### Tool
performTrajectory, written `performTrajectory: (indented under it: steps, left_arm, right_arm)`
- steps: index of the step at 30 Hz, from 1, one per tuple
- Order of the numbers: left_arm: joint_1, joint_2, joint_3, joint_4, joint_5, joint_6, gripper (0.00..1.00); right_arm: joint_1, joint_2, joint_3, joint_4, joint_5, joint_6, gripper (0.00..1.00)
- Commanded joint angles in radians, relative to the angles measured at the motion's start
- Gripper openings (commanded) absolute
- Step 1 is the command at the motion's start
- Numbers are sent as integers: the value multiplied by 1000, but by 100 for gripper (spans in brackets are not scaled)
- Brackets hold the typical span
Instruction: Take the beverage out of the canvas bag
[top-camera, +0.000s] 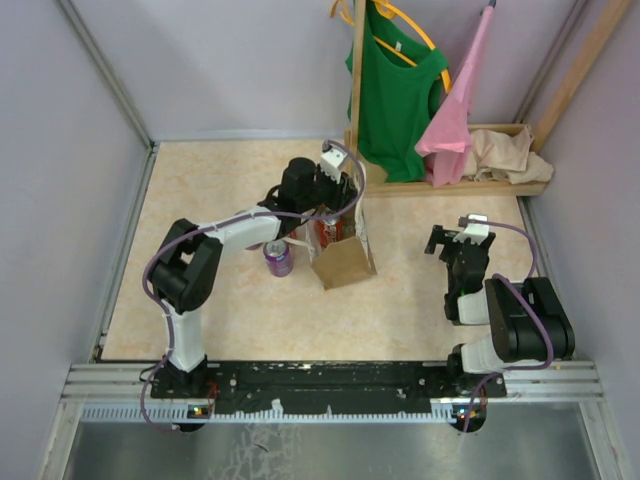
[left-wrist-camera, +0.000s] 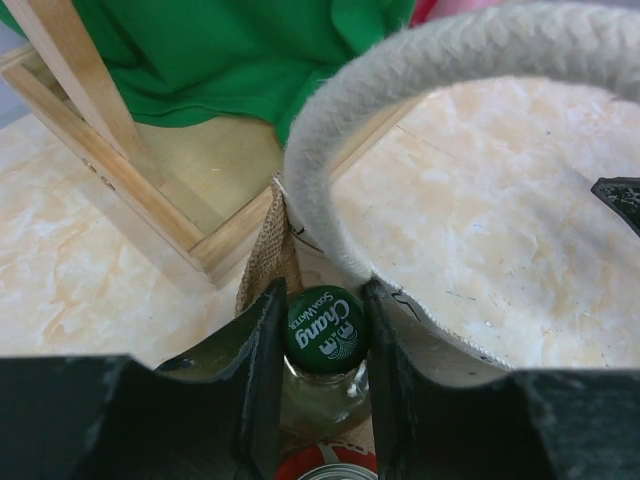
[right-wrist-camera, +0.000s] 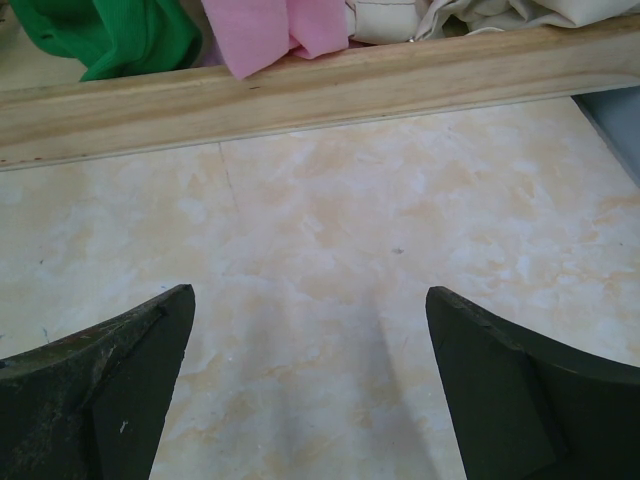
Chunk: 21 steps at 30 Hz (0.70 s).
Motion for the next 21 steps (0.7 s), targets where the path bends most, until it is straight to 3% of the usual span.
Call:
performTrajectory:
  steps: [1, 8, 21]
  left_arm:
    - [-7, 11, 5, -18, 8, -2, 35]
    - [-18, 3, 6, -32, 12, 20, 52]
    - [-34, -49, -29, -54, -44, 75, 55]
  right_arm:
    - [-2, -1, 21, 50, 1, 2, 99]
    - [-3, -1, 22, 50, 2, 0, 99]
    - [-2, -1, 22, 50, 2, 1, 99]
